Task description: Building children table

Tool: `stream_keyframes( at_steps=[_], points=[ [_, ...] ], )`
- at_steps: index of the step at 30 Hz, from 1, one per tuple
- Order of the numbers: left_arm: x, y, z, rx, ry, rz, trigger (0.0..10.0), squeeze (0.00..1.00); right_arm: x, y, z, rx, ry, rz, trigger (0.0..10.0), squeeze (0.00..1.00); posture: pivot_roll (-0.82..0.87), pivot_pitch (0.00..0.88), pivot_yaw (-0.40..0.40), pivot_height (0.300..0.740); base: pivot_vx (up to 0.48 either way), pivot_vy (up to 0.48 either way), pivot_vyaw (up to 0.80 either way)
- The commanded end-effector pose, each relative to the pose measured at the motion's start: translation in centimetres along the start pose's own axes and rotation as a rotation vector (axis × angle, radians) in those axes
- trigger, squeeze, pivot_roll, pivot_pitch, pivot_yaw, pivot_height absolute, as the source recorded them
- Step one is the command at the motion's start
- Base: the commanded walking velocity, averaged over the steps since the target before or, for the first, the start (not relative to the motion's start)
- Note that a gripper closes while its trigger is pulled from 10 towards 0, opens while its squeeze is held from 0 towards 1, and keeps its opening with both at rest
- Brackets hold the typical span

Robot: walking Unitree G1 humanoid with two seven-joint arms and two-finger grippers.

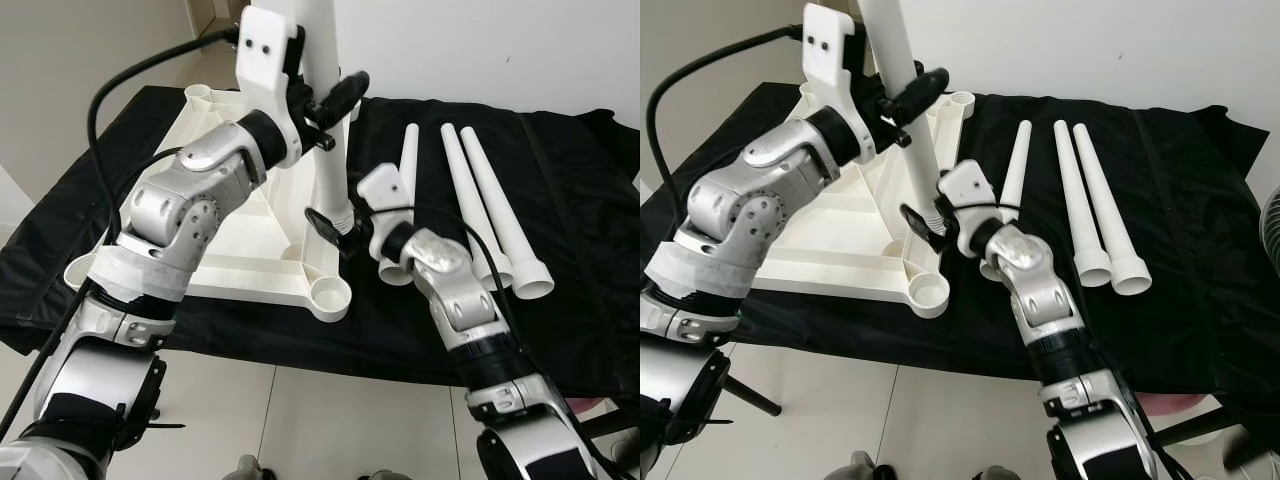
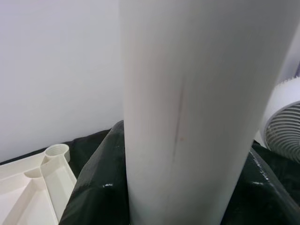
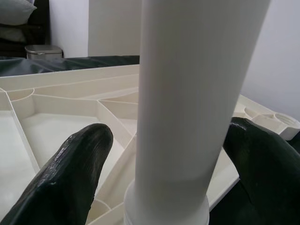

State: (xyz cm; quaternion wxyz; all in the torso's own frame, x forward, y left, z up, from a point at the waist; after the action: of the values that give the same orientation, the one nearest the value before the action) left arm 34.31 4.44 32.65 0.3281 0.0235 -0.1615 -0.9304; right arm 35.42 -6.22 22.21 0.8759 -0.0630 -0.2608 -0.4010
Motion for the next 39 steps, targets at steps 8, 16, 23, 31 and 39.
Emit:
stream_keyframes(
  at_steps=[8, 16, 23, 31, 39],
  points=[
    [3.2, -0.2, 0.1, -0.016, 0.079, -0.294, 10.0, 0.0, -0.3, 0.9, 0.5, -0.044, -0.022, 0.002, 10.0, 0.0, -0.13, 0.079, 0.078, 0.74, 0.0, 0.0, 0.0],
    [3.6, -0.1, -0.1, -0.014, 0.07, -0.311, 10.0, 0.0, -0.5, 1.2, 0.4, -0.072, -0.006, 0.0, 10.0, 0.0, -0.13, 0.077, 0.078, 0.74, 0.0, 0.0, 0.0],
    [4.0, -0.2, -0.3, -0.014, 0.068, -0.327, 10.0, 0.0, -0.2, 1.4, 0.6, -0.074, -0.009, -0.019, 9.0, 0.0, -0.13, 0.073, 0.08, 0.74, 0.0, 0.0, 0.0],
    [4.0, -0.1, -0.3, -0.011, 0.065, -0.328, 10.0, 0.0, -0.1, 1.5, 0.3, -0.093, 0.003, -0.02, 0.0, 0.0, -0.13, 0.067, 0.08, 0.74, 0.0, 0.0, 0.0],
    [4.1, -0.1, -0.1, -0.005, 0.074, -0.337, 10.0, 0.0, -0.1, 1.4, -0.1, -0.117, 0.002, -0.03, 0.0, 0.0, -0.13, 0.066, 0.082, 0.74, 0.0, 0.0, 0.0]
  ],
)
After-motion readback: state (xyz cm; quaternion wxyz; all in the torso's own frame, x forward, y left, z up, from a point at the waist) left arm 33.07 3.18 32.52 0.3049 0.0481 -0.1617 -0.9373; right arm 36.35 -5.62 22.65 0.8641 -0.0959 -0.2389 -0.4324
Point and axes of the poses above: a point about 5 cm out from each wrist's last joint towards the gripper, its own y axis pointing out of the wrist towards the gripper, its own z axis along the axis of the wrist's last joint, x = y × z, the point moved 2 cm from there along y, pointing out of the wrist towards the gripper, and after that the axes turned 9 degrees about -y, right-handed, at the moved point
